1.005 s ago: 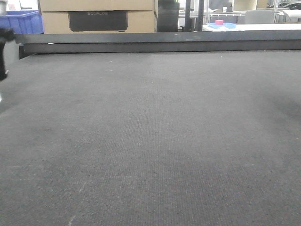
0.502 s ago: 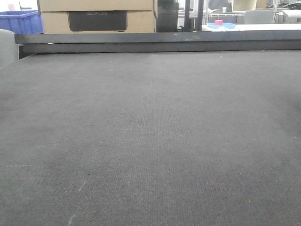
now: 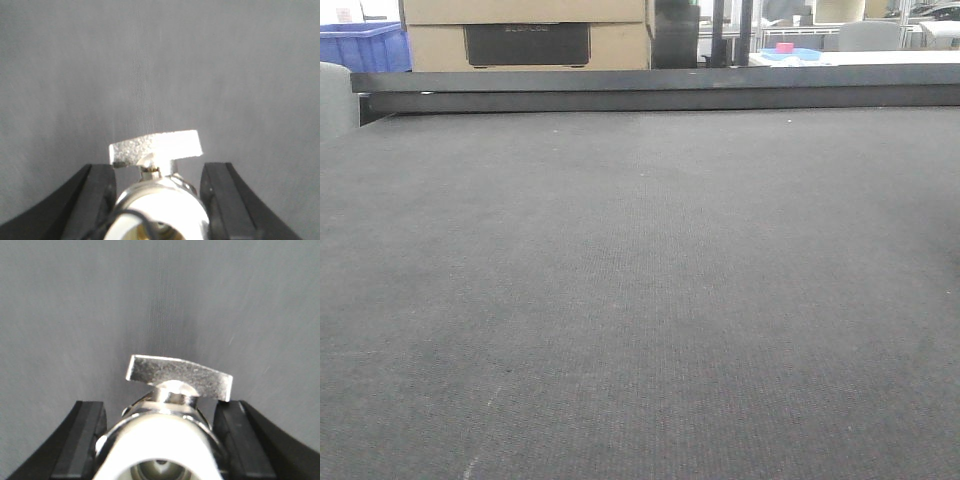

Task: Place valve from conveyor to right shelf box
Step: 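Lift both held valves up off the conveyor belt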

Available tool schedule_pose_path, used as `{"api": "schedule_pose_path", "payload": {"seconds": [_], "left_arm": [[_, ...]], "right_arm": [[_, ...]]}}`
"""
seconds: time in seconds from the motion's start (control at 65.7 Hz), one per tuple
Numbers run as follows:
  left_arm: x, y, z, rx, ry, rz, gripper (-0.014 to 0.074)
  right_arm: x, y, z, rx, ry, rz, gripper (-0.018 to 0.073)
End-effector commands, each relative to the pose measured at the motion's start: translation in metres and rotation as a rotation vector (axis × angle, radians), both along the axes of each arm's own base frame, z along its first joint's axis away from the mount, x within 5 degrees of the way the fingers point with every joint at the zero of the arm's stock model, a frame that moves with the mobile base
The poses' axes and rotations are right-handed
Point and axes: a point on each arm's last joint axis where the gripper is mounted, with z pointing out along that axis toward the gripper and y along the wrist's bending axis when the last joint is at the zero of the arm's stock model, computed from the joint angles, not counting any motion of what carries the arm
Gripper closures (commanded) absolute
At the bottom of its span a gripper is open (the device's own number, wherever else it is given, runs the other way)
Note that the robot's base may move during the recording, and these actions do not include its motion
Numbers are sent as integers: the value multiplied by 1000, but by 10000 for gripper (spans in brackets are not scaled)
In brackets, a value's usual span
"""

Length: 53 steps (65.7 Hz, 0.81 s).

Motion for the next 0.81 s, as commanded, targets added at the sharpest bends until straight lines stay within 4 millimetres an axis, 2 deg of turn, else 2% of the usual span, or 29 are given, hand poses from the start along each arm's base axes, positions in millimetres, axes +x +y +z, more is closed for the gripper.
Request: {"api": "schedule_pose_path", "payload": {"seconds": [0.0, 0.228, 0.411, 0.594, 0.792], "left_arm": [[-17, -1, 20, -13, -156, 1, 708], [-54, 0, 50, -9, -412, 3, 708], [-75, 0, 61, -8, -511, 4, 708], [-78, 0, 63, -8, -530, 4, 708], [-78, 0, 63, -8, -530, 4, 708]], "right_arm": [[-18, -1, 27, -7, -190, -16, 711], [-58, 0, 69, -14, -459, -28, 711], [-79, 1, 91, -10, -578, -29, 711], [-88, 1, 107, -7, -633, -26, 711], [-88, 1, 109, -5, -644, -27, 711]]}}
